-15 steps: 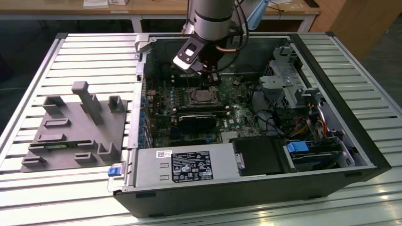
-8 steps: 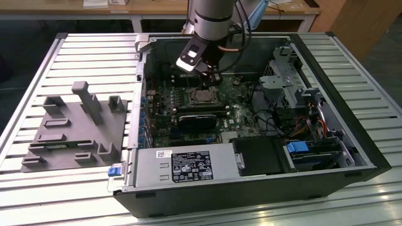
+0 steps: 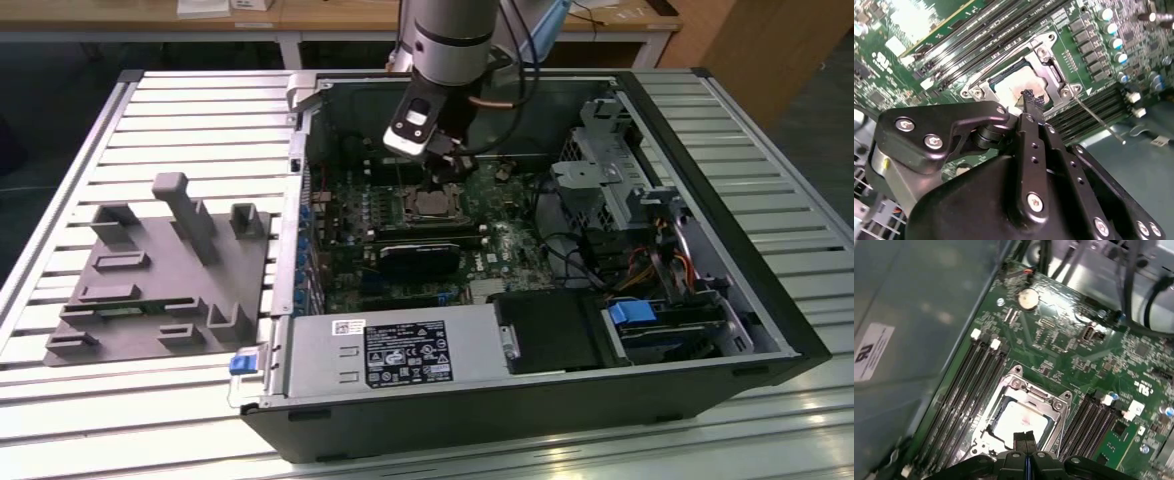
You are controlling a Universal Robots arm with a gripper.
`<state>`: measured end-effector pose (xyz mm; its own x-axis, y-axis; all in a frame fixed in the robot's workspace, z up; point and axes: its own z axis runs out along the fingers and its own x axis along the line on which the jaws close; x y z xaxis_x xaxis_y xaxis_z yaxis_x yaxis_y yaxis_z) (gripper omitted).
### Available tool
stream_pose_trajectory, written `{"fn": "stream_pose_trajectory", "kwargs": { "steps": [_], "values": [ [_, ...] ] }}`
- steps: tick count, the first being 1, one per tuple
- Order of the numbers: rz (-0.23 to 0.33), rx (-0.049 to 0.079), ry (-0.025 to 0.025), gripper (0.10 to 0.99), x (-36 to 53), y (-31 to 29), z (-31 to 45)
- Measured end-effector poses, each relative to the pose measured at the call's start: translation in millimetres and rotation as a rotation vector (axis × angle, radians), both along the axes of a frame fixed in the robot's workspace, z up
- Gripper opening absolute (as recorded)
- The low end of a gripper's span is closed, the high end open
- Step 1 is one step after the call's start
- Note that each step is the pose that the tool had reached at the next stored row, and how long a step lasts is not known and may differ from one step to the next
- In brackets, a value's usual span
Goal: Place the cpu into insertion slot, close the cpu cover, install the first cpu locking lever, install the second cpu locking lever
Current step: 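Close the cpu cover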
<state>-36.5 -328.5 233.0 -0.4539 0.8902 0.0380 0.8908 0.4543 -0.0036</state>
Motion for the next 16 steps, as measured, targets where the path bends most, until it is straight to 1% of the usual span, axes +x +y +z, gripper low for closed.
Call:
{"fn": "stream_pose_trajectory", "kwargs": {
  "steps": [16],
  "values": [
    [0.277, 0.0, -0.0001, 0.102, 0.0, 0.0, -0.1]
  ]
}}
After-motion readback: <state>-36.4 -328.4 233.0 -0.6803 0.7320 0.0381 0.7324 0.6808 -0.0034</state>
